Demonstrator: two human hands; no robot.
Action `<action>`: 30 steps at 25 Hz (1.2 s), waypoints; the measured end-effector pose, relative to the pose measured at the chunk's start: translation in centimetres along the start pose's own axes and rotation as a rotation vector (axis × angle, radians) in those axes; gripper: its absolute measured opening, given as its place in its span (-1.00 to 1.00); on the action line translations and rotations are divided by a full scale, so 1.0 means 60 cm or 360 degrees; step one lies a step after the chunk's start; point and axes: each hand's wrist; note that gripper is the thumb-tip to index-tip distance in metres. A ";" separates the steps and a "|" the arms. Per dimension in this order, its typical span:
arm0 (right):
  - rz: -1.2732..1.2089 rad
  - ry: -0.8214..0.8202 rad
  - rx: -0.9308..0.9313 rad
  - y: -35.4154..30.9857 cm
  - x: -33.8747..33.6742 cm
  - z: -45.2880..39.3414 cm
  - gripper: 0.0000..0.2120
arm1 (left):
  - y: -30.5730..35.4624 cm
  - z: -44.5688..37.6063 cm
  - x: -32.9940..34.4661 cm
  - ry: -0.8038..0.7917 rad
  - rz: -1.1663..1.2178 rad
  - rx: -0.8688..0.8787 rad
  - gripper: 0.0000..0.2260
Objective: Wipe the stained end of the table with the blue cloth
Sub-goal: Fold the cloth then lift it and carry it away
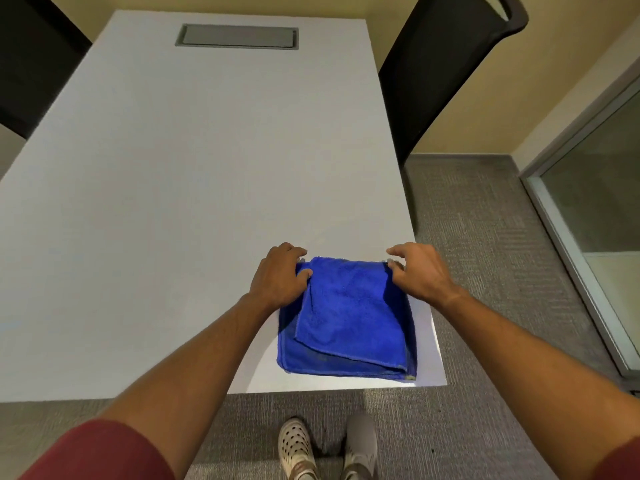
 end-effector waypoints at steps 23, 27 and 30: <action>0.0097 -0.0612 0.0075 -0.012 -0.036 -0.075 -0.85 | 0.013 -0.041 -0.018 -0.0276 0.0028 -0.0044 -0.79; 0.0152 -0.0578 0.0018 -0.018 -0.042 -0.071 -0.88 | 0.010 -0.043 -0.022 -0.0265 -0.0009 -0.0038 -0.91; 0.0037 -0.0604 0.0066 -0.026 -0.079 -0.072 -0.92 | 0.013 -0.039 -0.050 -0.0322 0.0034 -0.0023 -0.94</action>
Point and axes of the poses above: each hand's wrist, its own z-axis away from the middle knuckle, its own x-axis out of the palm, y = z × x, and after that the axes turned 13 degrees about -z, right-handed
